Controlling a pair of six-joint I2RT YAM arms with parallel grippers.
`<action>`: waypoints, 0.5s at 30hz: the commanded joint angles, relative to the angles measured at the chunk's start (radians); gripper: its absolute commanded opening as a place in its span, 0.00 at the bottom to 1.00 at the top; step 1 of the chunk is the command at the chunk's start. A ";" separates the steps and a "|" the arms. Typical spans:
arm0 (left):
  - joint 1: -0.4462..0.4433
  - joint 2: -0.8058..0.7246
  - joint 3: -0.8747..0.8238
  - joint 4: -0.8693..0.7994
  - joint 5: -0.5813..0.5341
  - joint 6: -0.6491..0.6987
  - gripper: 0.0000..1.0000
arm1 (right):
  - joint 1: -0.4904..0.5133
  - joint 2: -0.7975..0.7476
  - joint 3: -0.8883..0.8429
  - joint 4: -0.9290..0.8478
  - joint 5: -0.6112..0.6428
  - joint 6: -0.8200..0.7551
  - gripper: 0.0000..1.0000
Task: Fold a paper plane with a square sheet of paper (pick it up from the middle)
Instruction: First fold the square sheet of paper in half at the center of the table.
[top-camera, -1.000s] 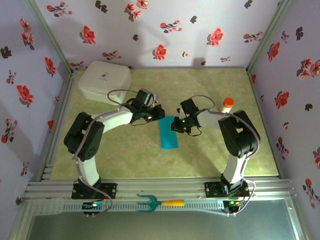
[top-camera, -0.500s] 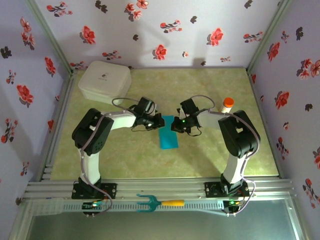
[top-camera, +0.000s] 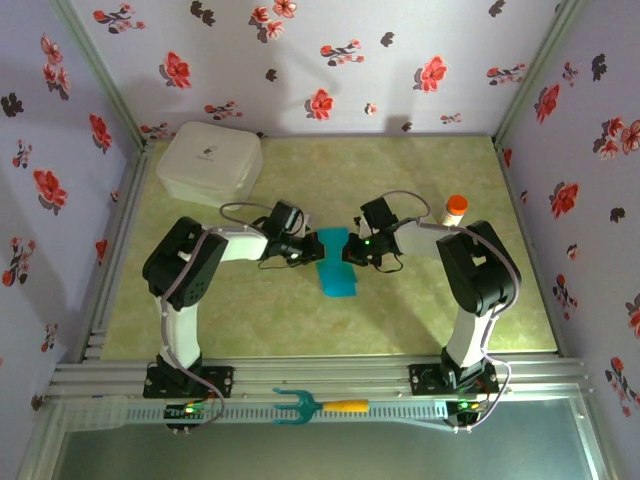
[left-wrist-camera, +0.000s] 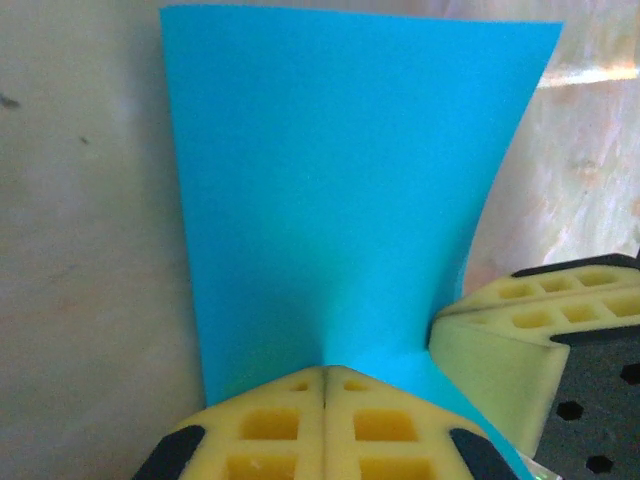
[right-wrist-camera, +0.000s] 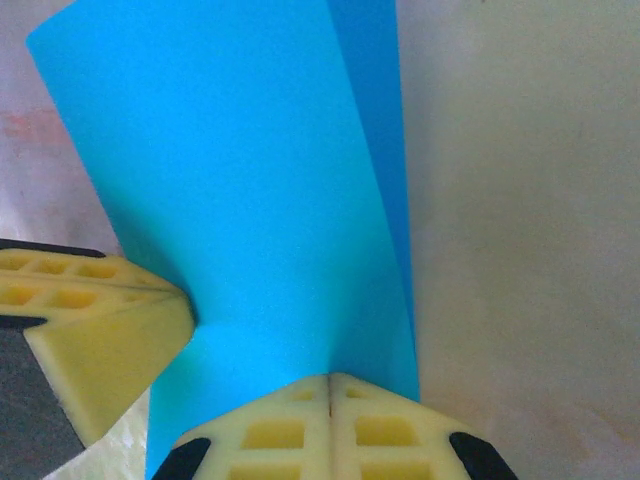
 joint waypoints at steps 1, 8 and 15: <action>0.016 -0.049 0.054 -0.086 -0.034 0.021 0.00 | -0.008 0.016 -0.038 -0.079 0.084 0.010 0.00; 0.033 0.026 0.112 -0.108 -0.022 0.031 0.00 | -0.008 0.024 -0.033 -0.081 0.083 0.009 0.00; 0.047 0.076 0.081 -0.075 -0.029 0.013 0.00 | -0.008 0.015 -0.041 -0.081 0.087 0.008 0.00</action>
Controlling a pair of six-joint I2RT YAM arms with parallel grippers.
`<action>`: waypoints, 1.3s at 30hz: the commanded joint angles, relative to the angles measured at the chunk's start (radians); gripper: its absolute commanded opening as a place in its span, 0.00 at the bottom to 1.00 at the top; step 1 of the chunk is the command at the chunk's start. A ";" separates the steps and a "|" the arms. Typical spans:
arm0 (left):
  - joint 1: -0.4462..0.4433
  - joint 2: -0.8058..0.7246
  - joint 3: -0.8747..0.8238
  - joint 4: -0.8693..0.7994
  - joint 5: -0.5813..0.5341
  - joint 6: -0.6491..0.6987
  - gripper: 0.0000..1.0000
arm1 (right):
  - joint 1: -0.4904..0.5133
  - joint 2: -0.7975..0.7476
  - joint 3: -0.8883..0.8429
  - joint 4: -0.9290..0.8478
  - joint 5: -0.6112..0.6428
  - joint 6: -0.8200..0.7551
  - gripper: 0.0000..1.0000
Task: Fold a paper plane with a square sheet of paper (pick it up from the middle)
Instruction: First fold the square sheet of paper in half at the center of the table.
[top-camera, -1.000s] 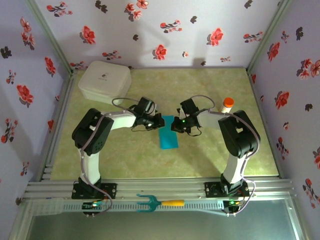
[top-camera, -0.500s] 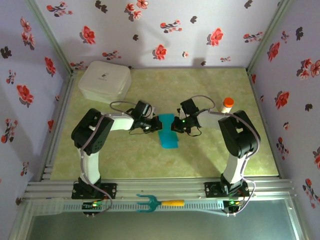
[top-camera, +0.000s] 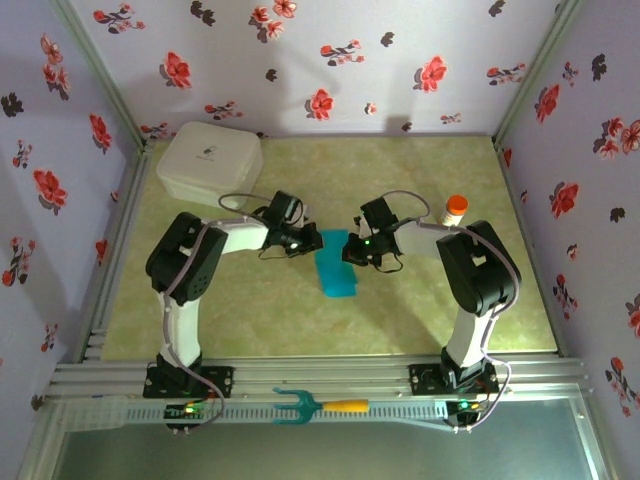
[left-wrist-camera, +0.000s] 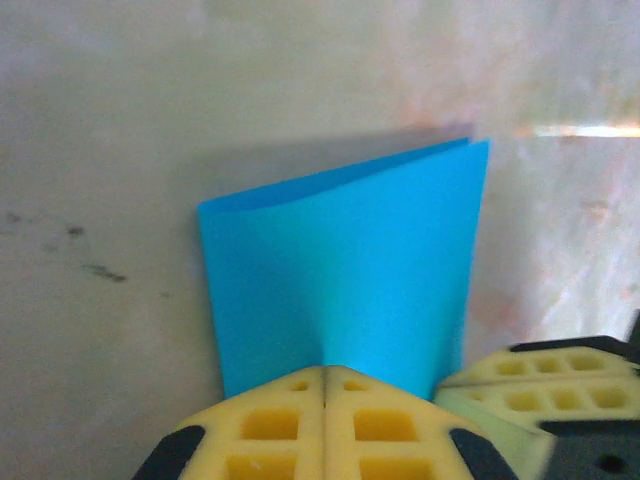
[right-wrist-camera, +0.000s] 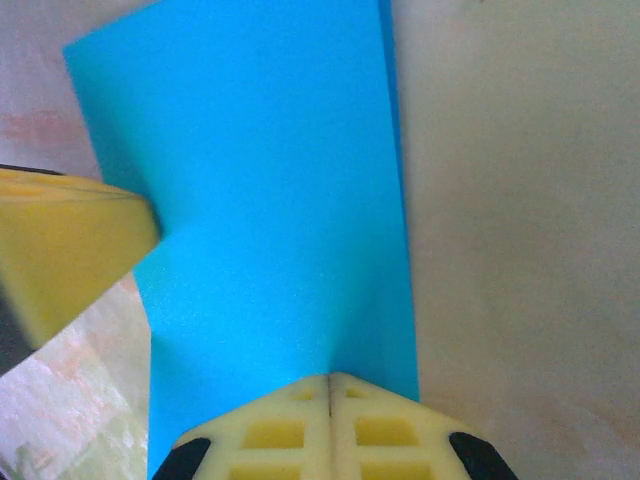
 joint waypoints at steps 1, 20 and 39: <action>0.013 0.027 -0.021 -0.005 -0.016 0.008 0.00 | -0.008 0.015 -0.041 -0.081 0.087 0.005 0.00; 0.039 0.062 0.134 -0.135 0.019 0.019 0.00 | -0.008 0.015 -0.053 -0.065 0.086 0.012 0.00; 0.084 0.109 0.192 -0.186 -0.119 -0.015 0.00 | -0.007 0.006 -0.063 -0.060 0.083 0.015 0.00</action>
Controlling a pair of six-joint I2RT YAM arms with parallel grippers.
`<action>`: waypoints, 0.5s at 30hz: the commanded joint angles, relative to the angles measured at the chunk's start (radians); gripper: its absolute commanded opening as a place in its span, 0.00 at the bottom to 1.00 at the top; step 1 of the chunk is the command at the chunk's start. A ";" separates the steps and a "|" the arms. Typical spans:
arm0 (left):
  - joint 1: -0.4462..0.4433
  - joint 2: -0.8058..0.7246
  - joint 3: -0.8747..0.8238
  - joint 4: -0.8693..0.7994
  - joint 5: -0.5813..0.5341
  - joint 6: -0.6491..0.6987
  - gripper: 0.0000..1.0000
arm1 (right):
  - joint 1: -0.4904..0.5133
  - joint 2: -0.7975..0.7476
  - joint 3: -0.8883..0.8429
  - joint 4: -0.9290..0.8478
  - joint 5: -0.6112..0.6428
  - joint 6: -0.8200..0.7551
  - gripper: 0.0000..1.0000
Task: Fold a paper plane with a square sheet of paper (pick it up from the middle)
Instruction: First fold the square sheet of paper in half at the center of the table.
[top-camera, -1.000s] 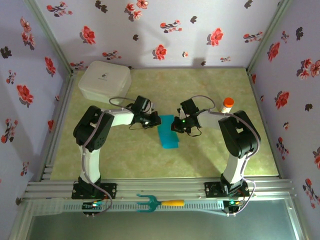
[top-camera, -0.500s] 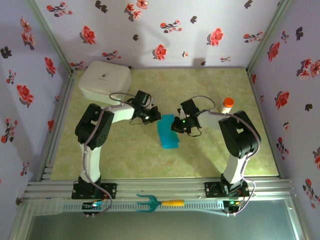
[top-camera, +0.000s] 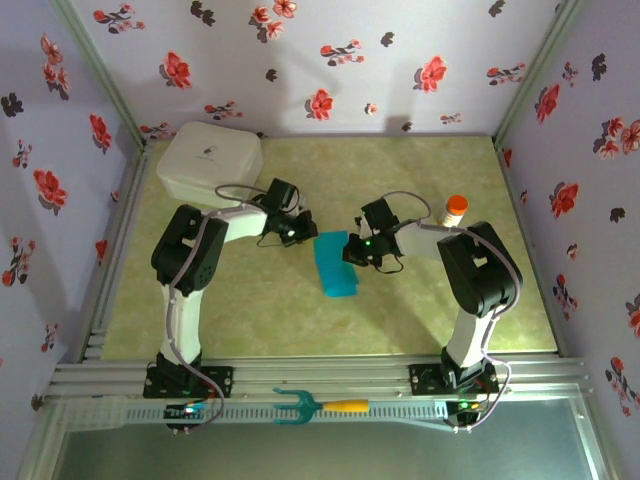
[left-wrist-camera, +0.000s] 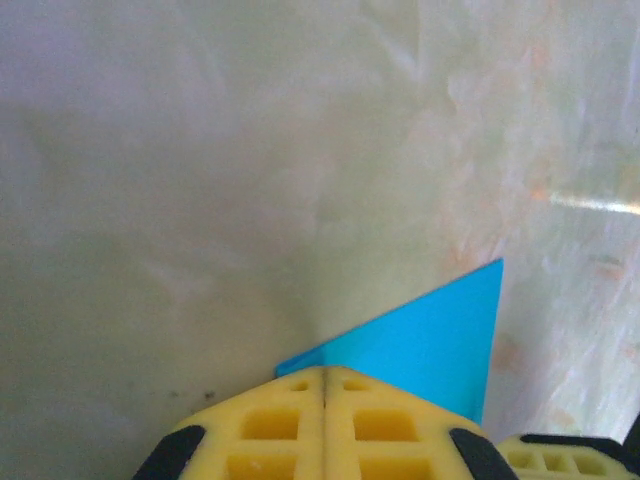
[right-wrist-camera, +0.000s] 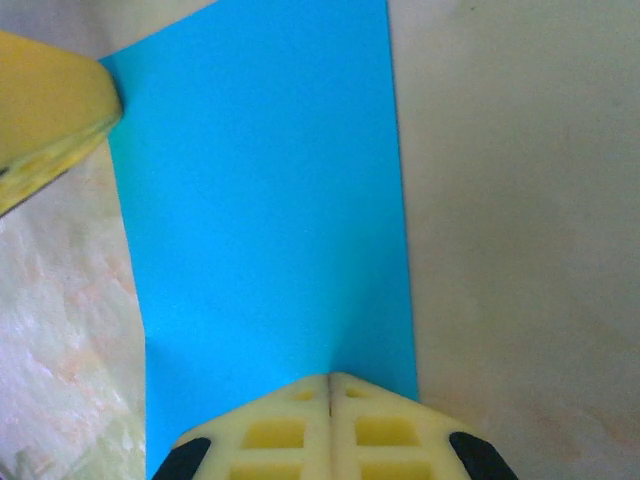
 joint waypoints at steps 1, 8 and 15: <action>0.025 0.037 0.037 -0.062 -0.087 -0.017 0.00 | -0.006 0.015 -0.045 -0.085 0.079 0.010 0.00; 0.029 0.065 0.078 -0.101 -0.109 -0.030 0.00 | -0.006 0.015 -0.045 -0.083 0.076 0.011 0.00; 0.026 0.054 0.131 -0.158 -0.140 -0.011 0.00 | -0.005 0.009 -0.051 -0.080 0.083 0.018 0.00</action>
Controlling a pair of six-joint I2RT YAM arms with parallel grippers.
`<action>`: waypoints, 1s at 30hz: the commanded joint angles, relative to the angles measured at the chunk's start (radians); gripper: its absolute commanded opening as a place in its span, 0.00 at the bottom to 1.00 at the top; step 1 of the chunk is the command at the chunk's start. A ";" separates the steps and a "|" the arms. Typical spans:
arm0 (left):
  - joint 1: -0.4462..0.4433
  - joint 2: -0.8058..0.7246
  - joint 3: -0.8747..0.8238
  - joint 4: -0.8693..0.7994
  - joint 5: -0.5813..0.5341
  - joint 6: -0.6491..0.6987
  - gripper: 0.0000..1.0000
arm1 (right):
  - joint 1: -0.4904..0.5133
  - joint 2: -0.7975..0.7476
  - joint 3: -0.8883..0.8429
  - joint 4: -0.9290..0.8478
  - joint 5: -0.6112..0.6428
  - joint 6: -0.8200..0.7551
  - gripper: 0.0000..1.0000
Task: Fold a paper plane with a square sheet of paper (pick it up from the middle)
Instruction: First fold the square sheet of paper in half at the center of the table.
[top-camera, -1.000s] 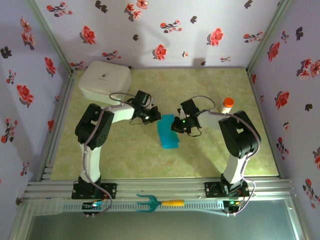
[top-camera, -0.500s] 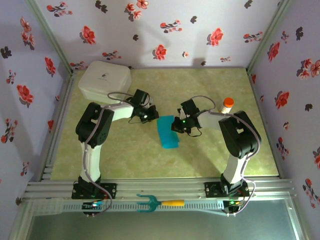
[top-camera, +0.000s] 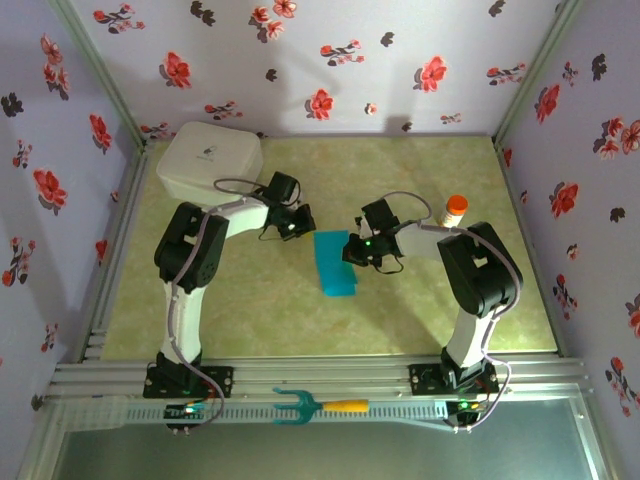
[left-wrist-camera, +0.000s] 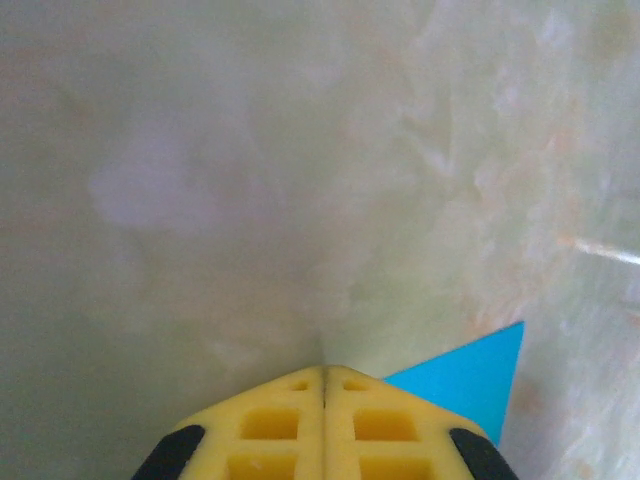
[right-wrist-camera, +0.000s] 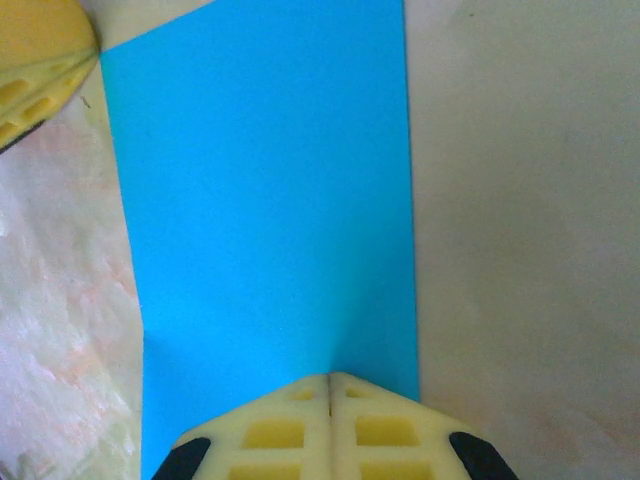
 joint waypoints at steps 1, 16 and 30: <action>0.017 0.015 0.040 -0.070 -0.058 0.010 0.00 | -0.006 0.011 -0.041 -0.101 0.083 0.013 0.00; -0.126 -0.153 -0.118 0.033 0.108 -0.015 0.00 | -0.006 -0.022 -0.060 -0.078 0.100 0.047 0.00; -0.148 -0.145 -0.243 0.107 0.113 -0.044 0.00 | -0.005 -0.022 -0.071 -0.071 0.104 0.052 0.00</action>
